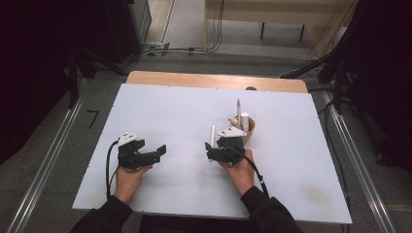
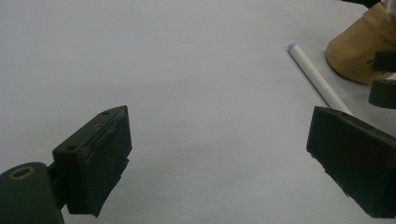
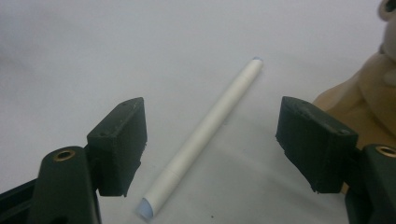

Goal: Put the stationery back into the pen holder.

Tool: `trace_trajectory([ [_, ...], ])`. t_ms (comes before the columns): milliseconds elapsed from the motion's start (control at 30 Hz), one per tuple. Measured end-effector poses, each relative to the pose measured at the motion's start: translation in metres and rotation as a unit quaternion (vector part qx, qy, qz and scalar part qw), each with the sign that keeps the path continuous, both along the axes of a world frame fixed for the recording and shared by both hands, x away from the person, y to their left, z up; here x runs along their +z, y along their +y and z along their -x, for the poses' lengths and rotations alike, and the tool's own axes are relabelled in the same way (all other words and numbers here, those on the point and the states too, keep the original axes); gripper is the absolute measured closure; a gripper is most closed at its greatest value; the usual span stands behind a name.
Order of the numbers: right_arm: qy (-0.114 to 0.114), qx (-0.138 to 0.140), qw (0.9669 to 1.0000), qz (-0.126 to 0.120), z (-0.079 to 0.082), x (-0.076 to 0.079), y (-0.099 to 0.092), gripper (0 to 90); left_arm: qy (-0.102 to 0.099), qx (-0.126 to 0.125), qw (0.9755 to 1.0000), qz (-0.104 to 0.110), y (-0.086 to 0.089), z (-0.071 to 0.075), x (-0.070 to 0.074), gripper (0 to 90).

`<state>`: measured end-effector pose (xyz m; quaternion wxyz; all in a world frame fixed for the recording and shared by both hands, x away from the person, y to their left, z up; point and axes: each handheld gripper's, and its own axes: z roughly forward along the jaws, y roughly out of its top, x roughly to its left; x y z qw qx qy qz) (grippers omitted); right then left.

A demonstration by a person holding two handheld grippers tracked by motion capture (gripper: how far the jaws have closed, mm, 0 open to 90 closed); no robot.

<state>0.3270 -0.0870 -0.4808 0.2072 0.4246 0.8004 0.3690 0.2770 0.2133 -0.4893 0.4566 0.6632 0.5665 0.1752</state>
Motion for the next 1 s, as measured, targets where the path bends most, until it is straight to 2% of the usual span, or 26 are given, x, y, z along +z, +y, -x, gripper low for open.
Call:
trace_trajectory([
  [367, 0.009, -0.030, 0.9994, 0.015, -0.018, -0.012, 0.016, 31.5, -0.001, -0.001, 1.0000, 0.000, 0.000, 0.000, 0.000, 6.6],
  [567, 0.013, -0.044, 0.9988, 0.013, -0.026, -0.017, 0.020, 33.0, 0.000, 0.000, 1.0000, 0.001, 0.001, 0.000, 0.000, 6.6],
  [1000, 0.020, -0.050, 0.9983, 0.022, -0.037, -0.024, 0.023, 38.1, 0.001, -0.001, 1.0000, 0.000, 0.000, 0.000, 0.000, 6.6],
])
